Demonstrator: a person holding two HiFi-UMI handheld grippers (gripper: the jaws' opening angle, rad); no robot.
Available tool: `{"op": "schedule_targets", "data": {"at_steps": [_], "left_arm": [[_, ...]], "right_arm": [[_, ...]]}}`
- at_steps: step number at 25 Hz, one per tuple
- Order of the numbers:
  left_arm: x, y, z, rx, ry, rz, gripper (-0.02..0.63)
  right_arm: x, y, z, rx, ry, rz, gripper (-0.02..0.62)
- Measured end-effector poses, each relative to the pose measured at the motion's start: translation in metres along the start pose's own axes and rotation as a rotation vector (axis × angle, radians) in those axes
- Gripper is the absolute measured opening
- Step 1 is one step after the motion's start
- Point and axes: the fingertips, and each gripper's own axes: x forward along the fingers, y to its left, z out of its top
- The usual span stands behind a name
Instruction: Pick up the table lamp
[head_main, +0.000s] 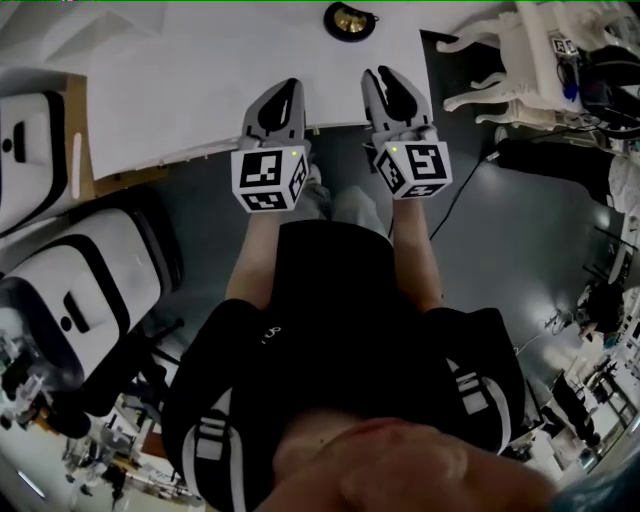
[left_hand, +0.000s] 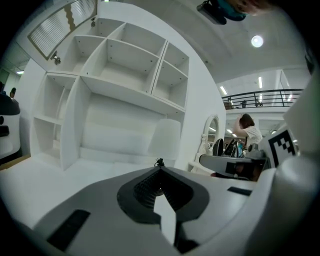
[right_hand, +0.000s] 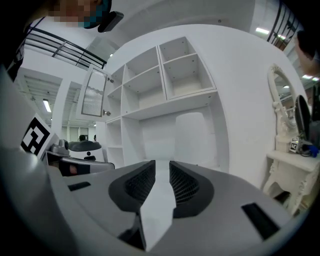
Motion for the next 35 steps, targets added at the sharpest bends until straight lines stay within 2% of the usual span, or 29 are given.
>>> {"op": "schedule_targets", "data": {"at_steps": [6,12,23,35], "left_arm": [[0.016,0.004,0.004,-0.016,0.015,-0.016,0.008],[0.034,0.023,-0.003,-0.022,0.033,0.007,0.008],[0.082,0.052,-0.038,-0.007,0.086,0.031,0.008],[0.113,0.062,-0.061,-0.027,0.140,0.056,0.008]], "right_arm": [[0.016,-0.013,-0.003,-0.007,0.024,-0.031,0.120],[0.051,-0.029,-0.023,0.001,0.037,-0.038,0.166],[0.123,-0.084,-0.081,0.006,0.078,-0.073,0.196],[0.182,-0.121,-0.108,0.015,0.087,-0.092,0.233]]}}
